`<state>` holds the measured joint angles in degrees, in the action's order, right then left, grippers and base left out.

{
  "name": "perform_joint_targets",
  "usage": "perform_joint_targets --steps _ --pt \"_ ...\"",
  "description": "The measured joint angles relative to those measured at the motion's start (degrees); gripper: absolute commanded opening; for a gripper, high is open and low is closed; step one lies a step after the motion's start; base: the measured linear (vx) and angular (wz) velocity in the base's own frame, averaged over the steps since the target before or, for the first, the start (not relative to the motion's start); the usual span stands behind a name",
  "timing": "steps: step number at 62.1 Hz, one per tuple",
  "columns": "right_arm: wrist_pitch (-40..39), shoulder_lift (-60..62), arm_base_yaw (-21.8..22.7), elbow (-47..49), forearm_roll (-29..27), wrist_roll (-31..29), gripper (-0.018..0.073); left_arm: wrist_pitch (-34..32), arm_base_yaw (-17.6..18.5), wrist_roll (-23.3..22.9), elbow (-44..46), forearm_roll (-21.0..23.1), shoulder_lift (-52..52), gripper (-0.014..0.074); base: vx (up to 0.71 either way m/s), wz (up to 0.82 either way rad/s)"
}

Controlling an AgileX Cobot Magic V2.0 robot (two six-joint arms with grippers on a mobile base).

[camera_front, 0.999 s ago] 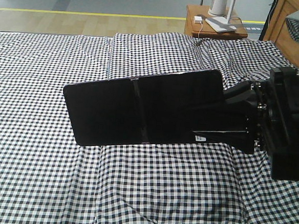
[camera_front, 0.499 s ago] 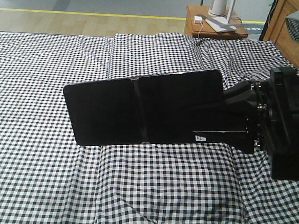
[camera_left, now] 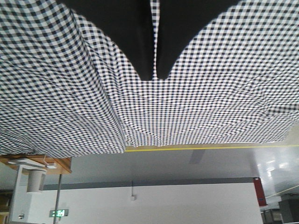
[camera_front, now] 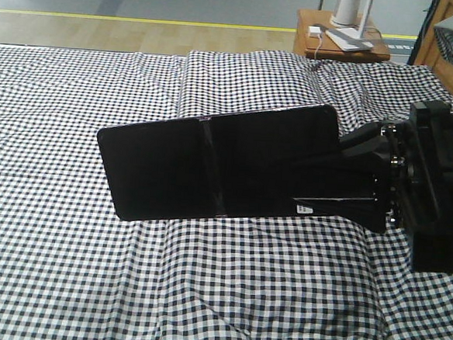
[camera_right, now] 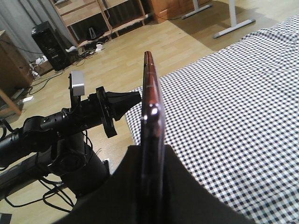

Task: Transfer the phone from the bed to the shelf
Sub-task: 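Hold the phone raised in the right gripper while the base turns away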

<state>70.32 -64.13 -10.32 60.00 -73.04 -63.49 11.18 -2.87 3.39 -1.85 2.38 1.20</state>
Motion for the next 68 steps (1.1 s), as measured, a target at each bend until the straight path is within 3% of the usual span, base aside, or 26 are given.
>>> perform_joint_targets --steps 68 --pt "0.0 0.1 0.0 0.0 -0.1 0.0 -0.0002 0.0 0.0 0.0 0.0 0.0 0.0 0.0001 -0.11 0.44"
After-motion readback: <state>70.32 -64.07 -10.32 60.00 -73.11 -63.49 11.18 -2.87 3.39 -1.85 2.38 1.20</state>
